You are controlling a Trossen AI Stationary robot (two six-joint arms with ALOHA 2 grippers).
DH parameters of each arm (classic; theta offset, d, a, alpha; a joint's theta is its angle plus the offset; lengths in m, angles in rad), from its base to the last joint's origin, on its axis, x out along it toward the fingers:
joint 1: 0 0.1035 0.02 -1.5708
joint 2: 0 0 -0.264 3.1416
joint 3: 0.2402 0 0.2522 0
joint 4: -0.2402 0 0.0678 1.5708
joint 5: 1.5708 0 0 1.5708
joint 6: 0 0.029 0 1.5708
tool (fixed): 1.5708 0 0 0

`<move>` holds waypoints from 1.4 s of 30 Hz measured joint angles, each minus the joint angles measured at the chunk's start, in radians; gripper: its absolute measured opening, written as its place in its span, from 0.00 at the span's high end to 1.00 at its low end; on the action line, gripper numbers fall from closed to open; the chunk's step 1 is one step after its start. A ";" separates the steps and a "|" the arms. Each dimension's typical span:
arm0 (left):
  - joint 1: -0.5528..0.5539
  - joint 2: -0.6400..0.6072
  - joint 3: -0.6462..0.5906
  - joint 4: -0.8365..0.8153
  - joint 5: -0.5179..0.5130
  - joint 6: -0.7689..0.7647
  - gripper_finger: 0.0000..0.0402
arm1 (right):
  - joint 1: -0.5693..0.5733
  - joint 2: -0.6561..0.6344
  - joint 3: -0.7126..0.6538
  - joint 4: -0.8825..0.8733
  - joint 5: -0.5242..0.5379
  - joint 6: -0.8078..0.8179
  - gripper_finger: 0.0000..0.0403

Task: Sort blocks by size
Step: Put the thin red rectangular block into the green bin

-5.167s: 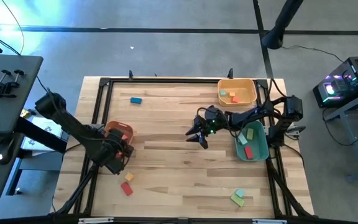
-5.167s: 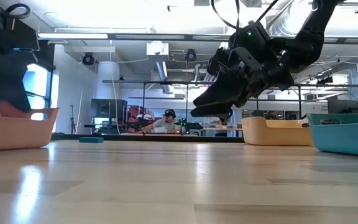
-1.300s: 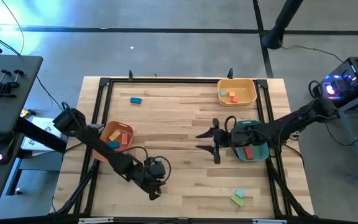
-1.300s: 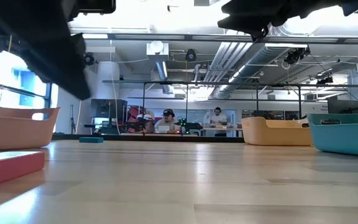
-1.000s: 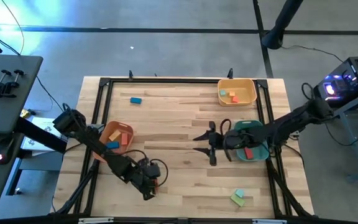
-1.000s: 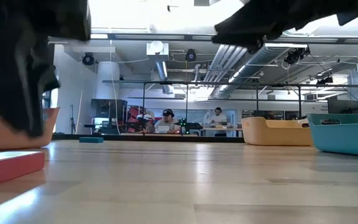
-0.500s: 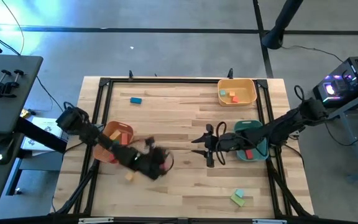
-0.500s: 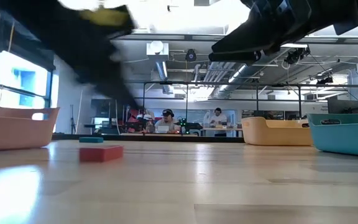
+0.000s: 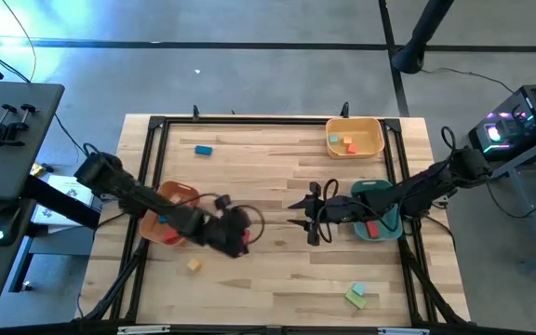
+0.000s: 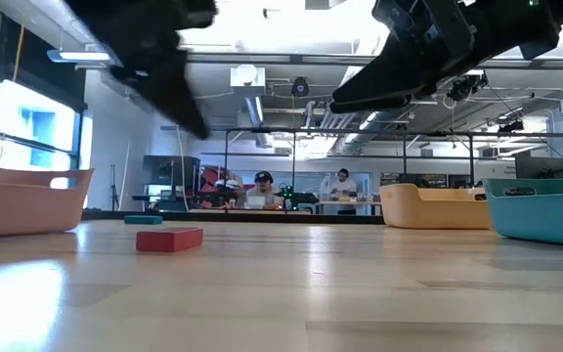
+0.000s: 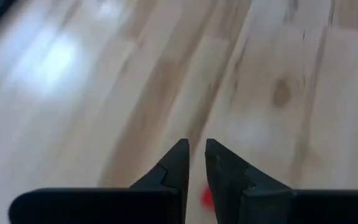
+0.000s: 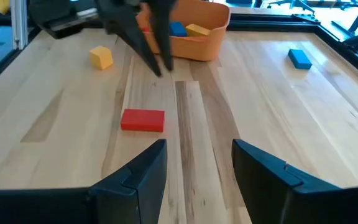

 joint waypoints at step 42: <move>0.094 -0.037 -0.051 0.240 -0.083 0.393 0.97 | -0.151 0.351 0.067 0.233 -0.484 -0.443 0.56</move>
